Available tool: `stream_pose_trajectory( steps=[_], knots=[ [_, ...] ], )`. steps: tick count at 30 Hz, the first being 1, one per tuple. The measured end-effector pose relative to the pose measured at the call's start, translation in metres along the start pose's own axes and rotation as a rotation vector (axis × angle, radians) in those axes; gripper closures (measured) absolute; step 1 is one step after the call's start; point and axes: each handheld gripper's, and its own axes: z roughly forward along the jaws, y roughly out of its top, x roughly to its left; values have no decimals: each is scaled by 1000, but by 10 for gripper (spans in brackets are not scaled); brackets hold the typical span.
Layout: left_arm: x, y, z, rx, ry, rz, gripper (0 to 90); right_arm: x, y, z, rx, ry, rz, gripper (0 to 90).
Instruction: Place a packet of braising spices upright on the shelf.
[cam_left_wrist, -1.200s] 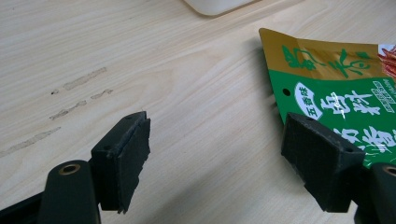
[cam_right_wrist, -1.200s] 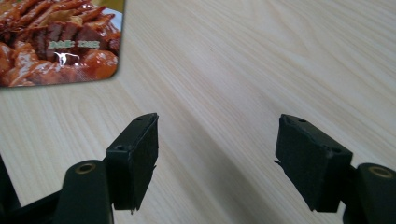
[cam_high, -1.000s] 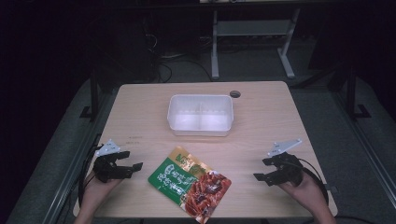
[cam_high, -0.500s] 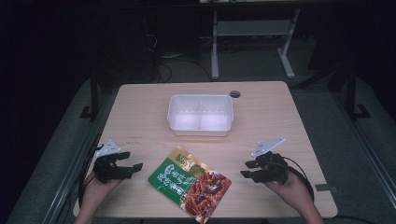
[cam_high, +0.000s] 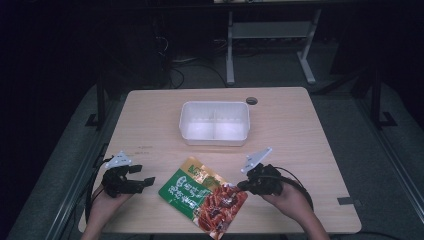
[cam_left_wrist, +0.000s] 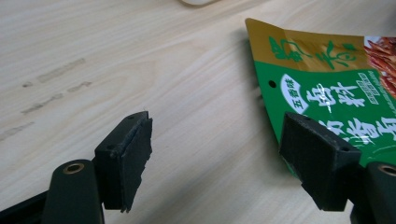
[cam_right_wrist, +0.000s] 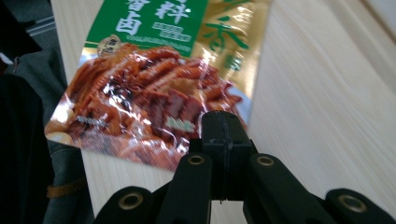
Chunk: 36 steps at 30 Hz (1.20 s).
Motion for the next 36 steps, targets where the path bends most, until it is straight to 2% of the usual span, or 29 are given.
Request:
stream_pose_trajectory(
  steps=[1,2,4,8,11,22,30,36],
  knots=[
    [-2,0,1,7,-9,6,257,3,6,8,15,17,-23,897],
    [-2,0,1,7,-9,6,277,3,6,8,15,17,-23,897],
    [-6,1,2,8,-30,18,295,9,12,19,31,41,-45,897],
    [-9,2,3,18,-53,31,319,14,13,30,54,62,-53,897],
    [-12,2,5,32,-68,41,343,17,10,42,94,67,-66,897],
    [-21,2,17,105,-165,80,421,24,11,55,147,31,-99,897],
    [-23,0,24,150,-194,71,433,24,7,57,128,32,-95,898],
    [-28,1,31,183,-227,84,447,25,5,57,121,27,-93,898]
  ],
)
